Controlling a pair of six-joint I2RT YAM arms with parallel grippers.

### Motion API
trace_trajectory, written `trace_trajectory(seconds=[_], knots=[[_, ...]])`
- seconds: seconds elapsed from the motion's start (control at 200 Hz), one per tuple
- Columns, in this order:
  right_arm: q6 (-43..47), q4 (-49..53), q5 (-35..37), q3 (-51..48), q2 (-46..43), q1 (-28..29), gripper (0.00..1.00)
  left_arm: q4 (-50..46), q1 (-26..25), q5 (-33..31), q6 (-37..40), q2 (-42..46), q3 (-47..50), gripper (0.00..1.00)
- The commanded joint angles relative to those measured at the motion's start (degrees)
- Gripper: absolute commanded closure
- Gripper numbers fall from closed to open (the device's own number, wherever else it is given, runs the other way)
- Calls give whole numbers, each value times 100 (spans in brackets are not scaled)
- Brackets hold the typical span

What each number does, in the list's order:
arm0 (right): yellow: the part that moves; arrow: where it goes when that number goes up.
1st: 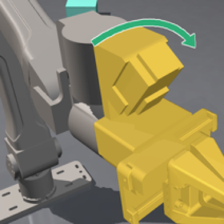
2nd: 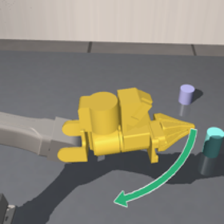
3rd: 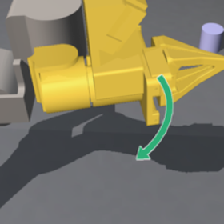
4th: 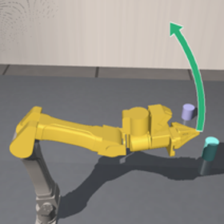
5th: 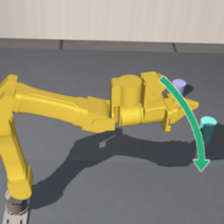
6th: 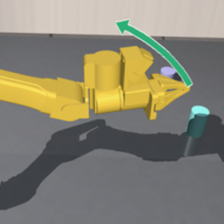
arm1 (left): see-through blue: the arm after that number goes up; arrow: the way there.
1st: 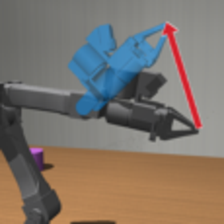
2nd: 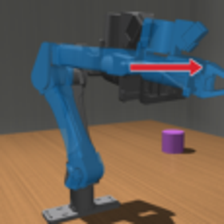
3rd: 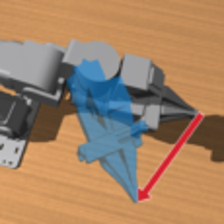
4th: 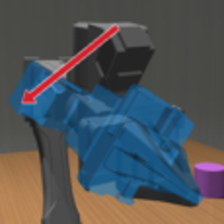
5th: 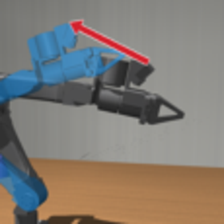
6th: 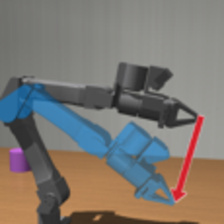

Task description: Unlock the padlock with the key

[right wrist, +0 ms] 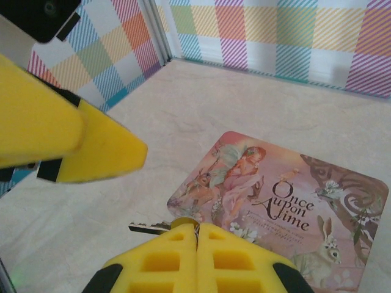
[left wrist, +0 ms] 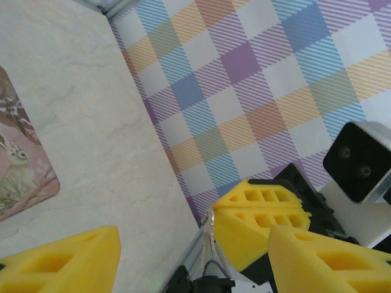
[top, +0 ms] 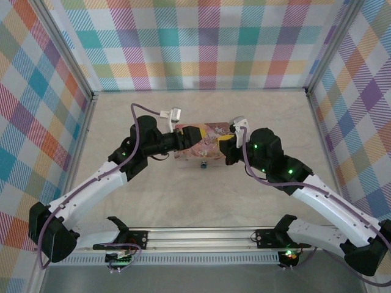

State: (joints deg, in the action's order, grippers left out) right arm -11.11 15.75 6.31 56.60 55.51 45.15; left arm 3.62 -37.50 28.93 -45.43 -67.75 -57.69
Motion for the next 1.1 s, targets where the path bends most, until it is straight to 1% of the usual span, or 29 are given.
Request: trace_trajectory(seconds=[0.0, 0.1, 0.33, 0.425, 0.565, 0.66, 0.74, 1.03, 1.095], knots=[[-31, -292, 274, 86, 101, 78, 100, 289, -167, 23, 52, -113, -137, 35], [-61, -273, 320, 150, 201, 125, 100, 340, -257, 0, 56, -152, -137, 37], [-132, -334, 358, 171, 189, 183, 100, 313, -341, -45, 116, -197, -194, 53], [-142, -333, 345, 168, 189, 201, 100, 298, -388, -55, 122, -257, -216, 56], [-145, -336, 362, 176, 189, 222, 100, 320, -451, -62, 124, -357, -273, 57], [-145, -343, 371, 186, 171, 229, 100, 277, -489, -106, 172, -407, -313, 61], [-145, -344, 360, 191, 136, 232, 100, 254, -504, -98, 182, -475, -347, 68], [-145, -315, 295, 124, 26, 230, 100, 154, -513, -255, 258, -452, -369, 89], [-150, -315, 262, 101, -4, 240, 100, 131, -513, -247, 288, -468, -390, 98]])
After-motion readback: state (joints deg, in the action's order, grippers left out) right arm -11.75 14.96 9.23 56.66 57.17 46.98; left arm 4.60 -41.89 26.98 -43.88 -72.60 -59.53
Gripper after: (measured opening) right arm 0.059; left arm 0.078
